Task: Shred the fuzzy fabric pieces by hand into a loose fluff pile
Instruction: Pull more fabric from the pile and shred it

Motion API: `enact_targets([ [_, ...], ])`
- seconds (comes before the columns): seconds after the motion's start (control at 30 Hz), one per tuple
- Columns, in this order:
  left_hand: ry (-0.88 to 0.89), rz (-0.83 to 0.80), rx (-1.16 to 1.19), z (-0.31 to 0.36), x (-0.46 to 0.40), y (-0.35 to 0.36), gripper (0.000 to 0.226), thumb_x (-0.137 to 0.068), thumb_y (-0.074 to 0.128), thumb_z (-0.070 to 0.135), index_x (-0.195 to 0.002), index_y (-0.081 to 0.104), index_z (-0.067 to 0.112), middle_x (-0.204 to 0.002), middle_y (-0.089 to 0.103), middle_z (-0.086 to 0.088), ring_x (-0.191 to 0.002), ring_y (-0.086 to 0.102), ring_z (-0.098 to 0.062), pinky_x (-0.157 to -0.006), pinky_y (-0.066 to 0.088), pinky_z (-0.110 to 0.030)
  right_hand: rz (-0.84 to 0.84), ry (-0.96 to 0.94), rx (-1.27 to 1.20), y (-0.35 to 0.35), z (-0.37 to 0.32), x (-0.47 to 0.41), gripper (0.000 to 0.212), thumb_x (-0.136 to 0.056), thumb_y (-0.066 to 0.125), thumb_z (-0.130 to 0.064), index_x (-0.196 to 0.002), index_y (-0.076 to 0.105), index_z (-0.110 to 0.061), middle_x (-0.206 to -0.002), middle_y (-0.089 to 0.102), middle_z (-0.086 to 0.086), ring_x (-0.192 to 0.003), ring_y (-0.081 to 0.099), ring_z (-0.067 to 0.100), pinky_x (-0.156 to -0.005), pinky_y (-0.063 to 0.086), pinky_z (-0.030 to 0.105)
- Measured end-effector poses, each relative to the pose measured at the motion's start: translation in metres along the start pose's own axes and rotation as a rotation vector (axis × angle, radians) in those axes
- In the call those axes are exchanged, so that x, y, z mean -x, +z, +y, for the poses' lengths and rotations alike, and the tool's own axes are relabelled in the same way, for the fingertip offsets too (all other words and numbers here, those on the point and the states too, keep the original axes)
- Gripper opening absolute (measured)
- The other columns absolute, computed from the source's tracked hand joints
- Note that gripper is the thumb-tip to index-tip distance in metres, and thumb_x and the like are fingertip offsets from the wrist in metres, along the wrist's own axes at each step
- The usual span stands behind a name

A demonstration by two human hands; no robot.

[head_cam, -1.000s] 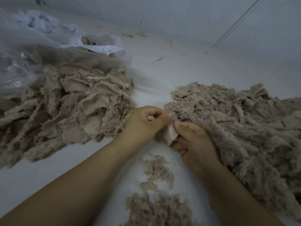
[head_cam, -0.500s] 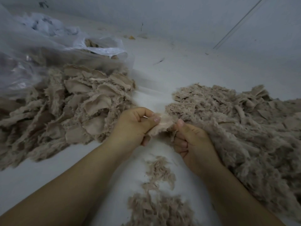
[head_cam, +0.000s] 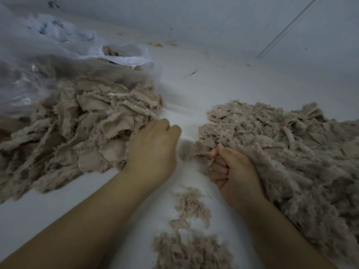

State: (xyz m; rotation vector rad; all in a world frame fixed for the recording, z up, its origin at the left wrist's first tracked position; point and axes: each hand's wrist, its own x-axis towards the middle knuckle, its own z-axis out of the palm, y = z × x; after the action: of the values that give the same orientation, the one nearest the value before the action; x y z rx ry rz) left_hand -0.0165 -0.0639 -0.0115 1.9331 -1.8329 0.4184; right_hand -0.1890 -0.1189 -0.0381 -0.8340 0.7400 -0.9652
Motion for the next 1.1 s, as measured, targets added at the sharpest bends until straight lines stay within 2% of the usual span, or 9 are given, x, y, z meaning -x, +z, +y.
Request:
enact_targets([
  [0.13,0.054,-0.218,0.206,0.026,-0.01,0.019,0.038,-0.085,0.06,0.02,-0.123,0.056,0.019,-0.111,0.053,-0.003,-0.083,0.062,-0.031,-0.062,0.053,-0.043,0.006,-0.009,-0.007,0.0,0.0,0.001,0.024,-0.081,0.059,-0.028,-0.069,0.058,-0.006,-0.051,0.025,-0.004,-0.039,0.023,0.003,-0.036,0.021,0.015],
  [0.23,0.09,-0.224,0.364,0.027,-0.008,0.029,0.016,-0.092,0.054,0.014,-0.103,0.065,0.013,-0.11,0.053,-0.002,-0.083,0.06,-0.024,-0.064,0.05,-0.04,0.01,-0.015,-0.027,0.001,-0.001,0.002,0.021,-0.08,0.061,-0.026,-0.064,0.06,-0.011,-0.051,0.03,-0.004,-0.04,0.025,0.004,-0.036,0.023,0.015],
  [0.33,-0.008,-0.133,0.666,0.022,-0.01,0.029,0.006,-0.088,0.063,0.005,-0.086,0.068,0.008,-0.108,0.056,0.0,-0.067,0.051,0.001,-0.063,0.043,-0.02,-0.025,-0.057,0.006,0.002,-0.002,0.004,0.007,-0.08,0.063,-0.019,-0.079,0.058,-0.014,-0.052,0.049,-0.003,-0.038,0.036,0.002,-0.035,0.029,0.015],
  [0.43,-0.221,-0.198,0.988,0.025,-0.011,0.025,0.012,-0.085,0.065,-0.001,-0.078,0.069,0.007,-0.08,0.065,-0.001,-0.062,0.053,-0.007,-0.062,0.045,-0.024,-0.041,-0.046,0.1,0.003,-0.003,0.005,0.012,-0.089,0.061,-0.006,-0.1,0.058,-0.004,-0.058,0.061,-0.002,-0.039,0.047,0.001,-0.036,0.035,0.014],
  [0.53,-0.462,-0.237,1.258,0.025,-0.01,0.023,0.019,-0.092,0.061,0.005,-0.074,0.068,0.008,-0.059,0.06,-0.002,-0.051,0.053,-0.011,-0.052,0.045,-0.025,-0.035,-0.022,0.135,0.003,-0.003,0.004,0.014,-0.095,0.054,-0.006,-0.086,0.063,-0.003,-0.053,0.056,-0.003,-0.037,0.04,0.001,-0.036,0.031,0.014],
  [0.73,-0.594,-0.092,1.42,0.02,-0.01,0.02,0.026,-0.091,0.064,0.004,-0.066,0.065,0.01,-0.052,0.056,-0.002,-0.042,0.048,-0.012,-0.042,0.039,-0.02,0.004,0.0,0.036,0.001,-0.001,0.002,0.032,-0.1,0.051,-0.015,-0.071,0.064,-0.01,-0.049,0.035,-0.008,-0.04,0.024,0.003,-0.036,0.024,0.016],
  [0.87,-0.57,-0.126,1.408,0.028,-0.008,0.018,0.02,-0.085,0.072,0.007,-0.066,0.065,0.007,-0.049,0.054,-0.005,-0.037,0.043,-0.012,-0.037,0.036,-0.018,-0.072,-0.015,0.105,0.0,-0.001,0.003,0.022,-0.086,0.063,-0.029,-0.085,0.072,-0.009,-0.056,0.044,-0.003,-0.042,0.026,0.004,-0.038,0.024,0.017],
  [1.0,-0.586,-0.115,1.45,0.031,-0.008,0.017,0.021,-0.09,0.068,0.013,-0.07,0.068,0.007,-0.046,0.054,-0.005,-0.035,0.042,-0.013,-0.037,0.035,-0.019,-0.037,-0.035,0.191,0.001,0.0,0.006,0.02,-0.078,0.066,-0.028,-0.064,0.069,-0.014,-0.048,0.045,-0.001,-0.039,0.03,0.005,-0.037,0.027,0.018],
  [1.1,-0.625,-0.022,1.465,0.024,-0.007,0.018,0.026,-0.096,0.06,0.016,-0.075,0.067,0.002,-0.049,0.055,-0.009,-0.037,0.042,-0.018,-0.039,0.034,-0.022,0.012,-0.038,0.131,0.003,0.0,0.005,0.028,-0.09,0.061,-0.019,-0.063,0.064,-0.011,-0.047,0.046,-0.001,-0.037,0.033,0.005,-0.036,0.029,0.016],
])
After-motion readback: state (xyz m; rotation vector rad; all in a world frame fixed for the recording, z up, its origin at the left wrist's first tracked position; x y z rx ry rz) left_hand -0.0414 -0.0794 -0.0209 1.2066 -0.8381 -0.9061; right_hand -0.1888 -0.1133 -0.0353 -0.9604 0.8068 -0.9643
